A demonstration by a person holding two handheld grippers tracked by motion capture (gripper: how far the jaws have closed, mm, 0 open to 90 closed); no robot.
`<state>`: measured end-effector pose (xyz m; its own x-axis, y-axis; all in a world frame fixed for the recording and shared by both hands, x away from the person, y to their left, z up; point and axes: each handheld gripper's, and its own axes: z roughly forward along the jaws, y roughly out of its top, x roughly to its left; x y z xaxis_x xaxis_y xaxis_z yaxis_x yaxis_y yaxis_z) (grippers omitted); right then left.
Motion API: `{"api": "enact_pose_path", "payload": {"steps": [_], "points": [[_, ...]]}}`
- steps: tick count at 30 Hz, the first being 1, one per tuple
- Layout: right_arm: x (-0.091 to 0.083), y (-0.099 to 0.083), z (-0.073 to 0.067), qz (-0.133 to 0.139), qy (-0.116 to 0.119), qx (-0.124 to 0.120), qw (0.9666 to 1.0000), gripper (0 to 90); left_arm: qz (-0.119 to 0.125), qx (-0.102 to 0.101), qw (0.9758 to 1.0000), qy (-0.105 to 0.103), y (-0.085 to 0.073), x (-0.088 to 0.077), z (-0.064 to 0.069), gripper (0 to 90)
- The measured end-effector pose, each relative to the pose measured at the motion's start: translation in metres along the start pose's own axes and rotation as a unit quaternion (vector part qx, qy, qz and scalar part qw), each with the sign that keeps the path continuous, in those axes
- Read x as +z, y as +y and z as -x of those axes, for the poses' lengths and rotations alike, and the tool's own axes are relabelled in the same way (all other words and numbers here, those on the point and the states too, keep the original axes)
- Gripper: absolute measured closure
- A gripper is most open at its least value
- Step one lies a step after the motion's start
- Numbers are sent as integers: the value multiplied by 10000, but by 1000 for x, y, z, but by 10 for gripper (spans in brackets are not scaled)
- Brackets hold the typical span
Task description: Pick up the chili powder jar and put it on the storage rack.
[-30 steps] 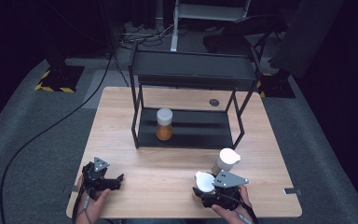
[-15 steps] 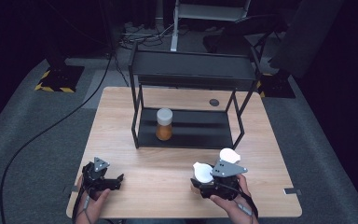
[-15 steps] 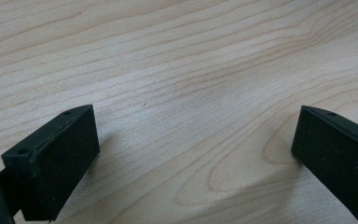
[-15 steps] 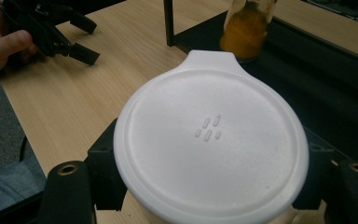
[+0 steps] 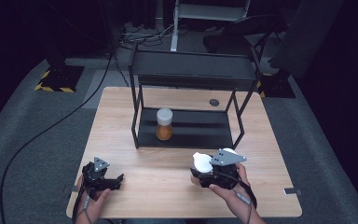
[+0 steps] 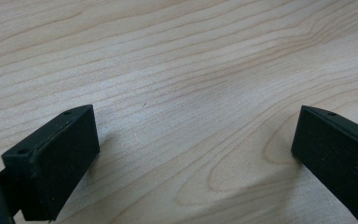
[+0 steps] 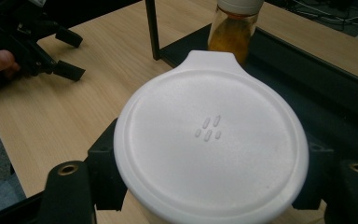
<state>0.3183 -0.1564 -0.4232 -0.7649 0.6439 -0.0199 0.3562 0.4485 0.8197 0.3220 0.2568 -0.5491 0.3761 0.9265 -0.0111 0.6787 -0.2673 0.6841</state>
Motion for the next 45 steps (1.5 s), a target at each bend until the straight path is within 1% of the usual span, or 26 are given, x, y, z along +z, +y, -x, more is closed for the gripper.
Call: {"api": "enact_pose_path", "payload": {"steps": [2,7,12,18,26,29,37,45], "points": [[2,2,2,-7,-7,40,10000,304,2,-4,10000,0,0,0,0,3],[6,9,5,-32,-71,49,10000,304,0,0,10000,2,0,0,0,3],[10,17,10,-16,-71,156,9999,304,7,2,10000,2,0,0,0,3],[14,29,16,-26,-170,104,9998,304,8,2,10000,1,0,0,0,3],[16,40,28,10,-294,156,9994,304,6,2,10000,1,0,0,0,3],[18,44,32,-2,-345,133,9993,304,7,1,10000,1,0,0,0,3],[26,57,40,11,-416,127,9991,305,7,0,10000,2,0,0,0,3],[36,66,48,15,-452,120,9989,305,8,2,10000,1,0,0,0,3]]}}
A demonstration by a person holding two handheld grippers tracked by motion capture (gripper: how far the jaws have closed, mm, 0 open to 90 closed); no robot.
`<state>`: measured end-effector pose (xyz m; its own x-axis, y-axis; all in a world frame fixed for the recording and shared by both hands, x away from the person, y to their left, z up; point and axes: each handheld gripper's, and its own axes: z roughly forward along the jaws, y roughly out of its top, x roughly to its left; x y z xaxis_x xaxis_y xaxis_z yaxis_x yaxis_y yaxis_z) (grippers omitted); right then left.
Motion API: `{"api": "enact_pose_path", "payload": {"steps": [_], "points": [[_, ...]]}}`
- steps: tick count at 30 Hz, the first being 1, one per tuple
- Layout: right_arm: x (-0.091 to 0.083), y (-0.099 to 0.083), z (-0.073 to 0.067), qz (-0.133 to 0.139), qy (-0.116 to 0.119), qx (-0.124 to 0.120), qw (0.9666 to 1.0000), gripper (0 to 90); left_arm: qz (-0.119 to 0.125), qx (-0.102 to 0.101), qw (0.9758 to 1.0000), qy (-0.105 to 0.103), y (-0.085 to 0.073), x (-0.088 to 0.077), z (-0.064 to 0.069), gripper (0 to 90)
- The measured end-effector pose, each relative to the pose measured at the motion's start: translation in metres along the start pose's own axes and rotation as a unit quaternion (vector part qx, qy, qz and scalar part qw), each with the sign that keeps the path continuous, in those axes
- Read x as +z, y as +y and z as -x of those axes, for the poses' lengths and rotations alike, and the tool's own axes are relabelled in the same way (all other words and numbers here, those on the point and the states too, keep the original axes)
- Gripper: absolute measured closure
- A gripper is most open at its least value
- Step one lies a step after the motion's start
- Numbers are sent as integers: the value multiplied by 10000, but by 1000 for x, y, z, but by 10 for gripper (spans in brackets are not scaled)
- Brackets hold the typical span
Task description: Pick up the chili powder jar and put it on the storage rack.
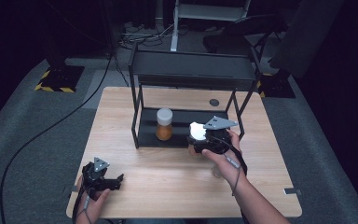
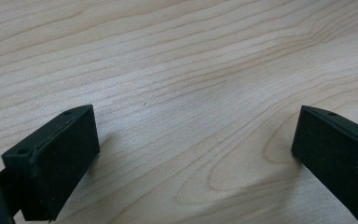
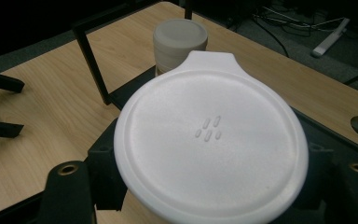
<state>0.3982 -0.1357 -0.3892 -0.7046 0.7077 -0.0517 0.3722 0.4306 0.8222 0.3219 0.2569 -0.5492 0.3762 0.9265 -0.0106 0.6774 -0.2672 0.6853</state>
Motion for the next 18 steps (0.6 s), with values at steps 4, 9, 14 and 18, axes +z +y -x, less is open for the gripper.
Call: {"api": "enact_pose_path", "payload": {"steps": [4,9,14,18], "points": [[5,4,2,-7,-16,-17,10000,305,0,0,10000,0,0,0,0,3],[13,8,7,15,-9,57,10000,304,1,0,10000,0,0,0,0,3],[19,13,11,14,-67,33,10000,304,2,-1,10000,1,0,0,0,3],[25,16,15,44,-94,28,9999,305,0,0,10000,0,0,0,0,3]]}}
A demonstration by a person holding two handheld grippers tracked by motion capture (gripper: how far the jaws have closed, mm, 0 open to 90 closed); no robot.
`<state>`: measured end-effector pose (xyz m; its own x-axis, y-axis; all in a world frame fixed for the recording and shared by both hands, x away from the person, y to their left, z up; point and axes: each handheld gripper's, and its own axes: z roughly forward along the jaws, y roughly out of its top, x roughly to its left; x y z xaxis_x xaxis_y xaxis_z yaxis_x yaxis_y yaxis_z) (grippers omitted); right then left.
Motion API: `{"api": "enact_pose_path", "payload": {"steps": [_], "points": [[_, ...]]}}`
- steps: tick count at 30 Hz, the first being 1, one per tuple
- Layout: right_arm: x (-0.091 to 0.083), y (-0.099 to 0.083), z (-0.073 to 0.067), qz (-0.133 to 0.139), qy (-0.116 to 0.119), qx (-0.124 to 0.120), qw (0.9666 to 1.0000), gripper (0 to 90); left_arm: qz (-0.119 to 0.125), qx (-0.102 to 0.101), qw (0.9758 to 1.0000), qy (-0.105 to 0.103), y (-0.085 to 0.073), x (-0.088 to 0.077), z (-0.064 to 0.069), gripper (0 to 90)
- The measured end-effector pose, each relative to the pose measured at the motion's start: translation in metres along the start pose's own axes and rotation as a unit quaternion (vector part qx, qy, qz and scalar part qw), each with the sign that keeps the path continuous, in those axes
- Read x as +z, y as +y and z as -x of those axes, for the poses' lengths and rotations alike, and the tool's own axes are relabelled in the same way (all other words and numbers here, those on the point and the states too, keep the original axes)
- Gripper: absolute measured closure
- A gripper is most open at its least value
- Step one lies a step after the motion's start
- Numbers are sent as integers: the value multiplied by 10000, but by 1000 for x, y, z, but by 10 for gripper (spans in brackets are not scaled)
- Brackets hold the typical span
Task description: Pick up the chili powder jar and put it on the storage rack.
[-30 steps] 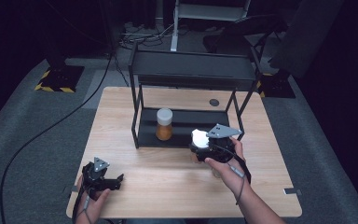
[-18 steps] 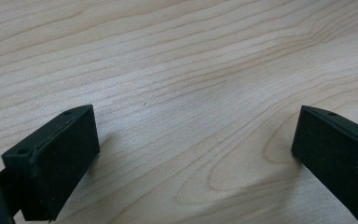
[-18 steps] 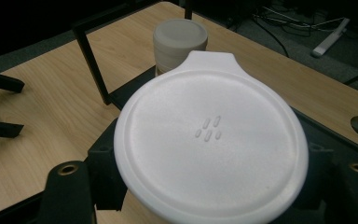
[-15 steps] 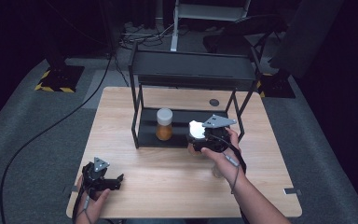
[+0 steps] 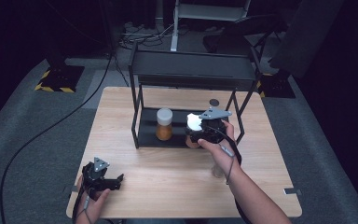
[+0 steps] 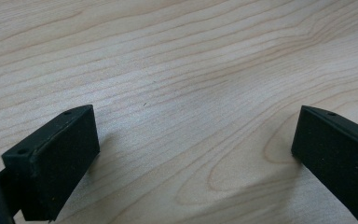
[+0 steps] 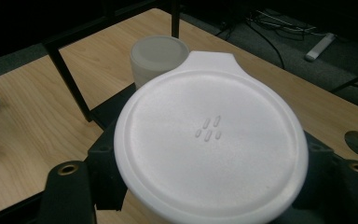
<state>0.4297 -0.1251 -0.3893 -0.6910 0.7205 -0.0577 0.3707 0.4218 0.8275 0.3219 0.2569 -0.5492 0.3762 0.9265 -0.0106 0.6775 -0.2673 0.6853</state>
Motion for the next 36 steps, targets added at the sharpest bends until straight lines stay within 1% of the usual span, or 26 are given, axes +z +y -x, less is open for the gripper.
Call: {"api": "enact_pose_path", "payload": {"steps": [2,5,7,14,16,22,25,36], "points": [[3,1,2,24,-8,4,10000,305,1,-4,10000,0,0,0,0,3],[8,2,3,44,-56,-78,9999,304,2,-6,10000,1,0,0,0,3],[11,3,4,28,-76,-59,9999,305,2,-5,10000,0,0,0,0,3],[24,6,9,31,-29,18,10000,304,2,-6,10000,1,0,0,0,3],[28,7,10,21,-31,4,10000,304,3,-8,10000,1,0,0,0,3],[41,8,10,-28,-29,25,10000,304,3,-6,10000,0,0,0,0,3],[48,9,11,-8,4,107,9999,305,3,-6,10000,3,0,0,0,3],[68,8,11,-32,-4,140,9999,304,3,-6,10000,0,0,0,0,3]]}}
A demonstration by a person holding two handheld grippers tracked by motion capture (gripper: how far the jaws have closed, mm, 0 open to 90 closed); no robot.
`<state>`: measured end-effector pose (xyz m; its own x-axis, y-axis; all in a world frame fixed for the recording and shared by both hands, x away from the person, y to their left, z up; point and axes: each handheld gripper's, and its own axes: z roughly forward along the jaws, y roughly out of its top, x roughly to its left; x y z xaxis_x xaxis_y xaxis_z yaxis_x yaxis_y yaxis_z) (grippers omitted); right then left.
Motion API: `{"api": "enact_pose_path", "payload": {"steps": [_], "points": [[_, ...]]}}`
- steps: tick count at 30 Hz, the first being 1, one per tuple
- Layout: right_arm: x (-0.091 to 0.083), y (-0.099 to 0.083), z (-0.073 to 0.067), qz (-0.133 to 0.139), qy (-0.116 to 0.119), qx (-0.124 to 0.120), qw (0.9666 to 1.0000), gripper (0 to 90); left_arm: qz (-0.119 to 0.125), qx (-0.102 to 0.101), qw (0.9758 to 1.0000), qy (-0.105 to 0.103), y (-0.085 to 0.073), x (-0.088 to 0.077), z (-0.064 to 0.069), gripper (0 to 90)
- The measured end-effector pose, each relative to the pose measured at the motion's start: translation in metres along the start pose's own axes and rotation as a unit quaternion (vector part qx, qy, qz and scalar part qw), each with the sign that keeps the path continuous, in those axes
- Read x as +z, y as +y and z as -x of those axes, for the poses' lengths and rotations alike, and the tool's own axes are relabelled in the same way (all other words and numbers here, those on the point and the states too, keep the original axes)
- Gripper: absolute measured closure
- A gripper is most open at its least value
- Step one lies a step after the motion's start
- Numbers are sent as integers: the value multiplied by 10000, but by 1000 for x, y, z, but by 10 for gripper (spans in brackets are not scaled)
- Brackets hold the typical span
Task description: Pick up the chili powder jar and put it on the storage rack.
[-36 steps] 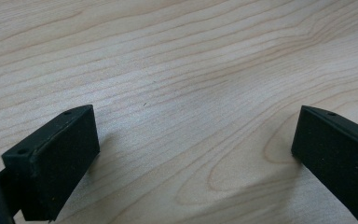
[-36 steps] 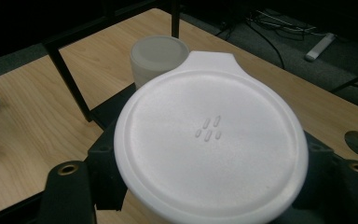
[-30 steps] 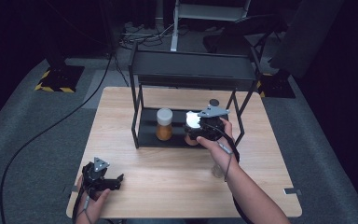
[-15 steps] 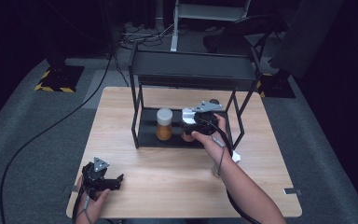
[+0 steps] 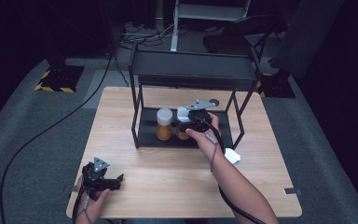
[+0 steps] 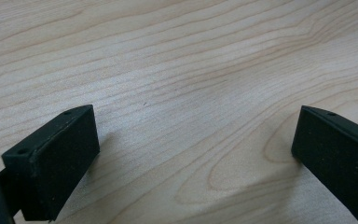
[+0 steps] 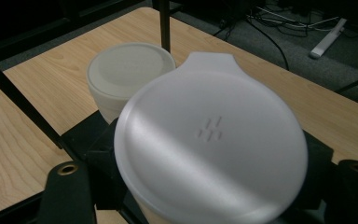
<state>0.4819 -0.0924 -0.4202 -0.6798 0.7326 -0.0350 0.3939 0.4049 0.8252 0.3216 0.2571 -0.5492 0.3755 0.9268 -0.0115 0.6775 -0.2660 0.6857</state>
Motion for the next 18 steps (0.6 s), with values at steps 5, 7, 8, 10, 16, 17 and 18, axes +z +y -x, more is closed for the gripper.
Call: {"api": "enact_pose_path", "payload": {"steps": [5,7,8,10,16,17,18], "points": [[7,-2,1,-58,-19,27,10000,304,0,0,10000,-1,0,0,0,3],[9,-3,1,-72,-22,37,10000,305,1,0,10000,0,0,0,0,3],[10,-3,2,-71,-27,39,10000,305,0,0,10000,0,0,0,0,3],[12,-5,2,-68,-32,43,10000,304,1,0,10000,0,0,0,0,3],[18,-10,5,-124,-47,92,9999,305,1,1,10000,0,0,0,0,3],[19,-11,5,-128,-56,95,9999,304,1,1,10000,-1,0,0,0,3],[20,-11,5,-143,-59,102,9998,304,1,2,10000,-1,0,0,0,3]]}}
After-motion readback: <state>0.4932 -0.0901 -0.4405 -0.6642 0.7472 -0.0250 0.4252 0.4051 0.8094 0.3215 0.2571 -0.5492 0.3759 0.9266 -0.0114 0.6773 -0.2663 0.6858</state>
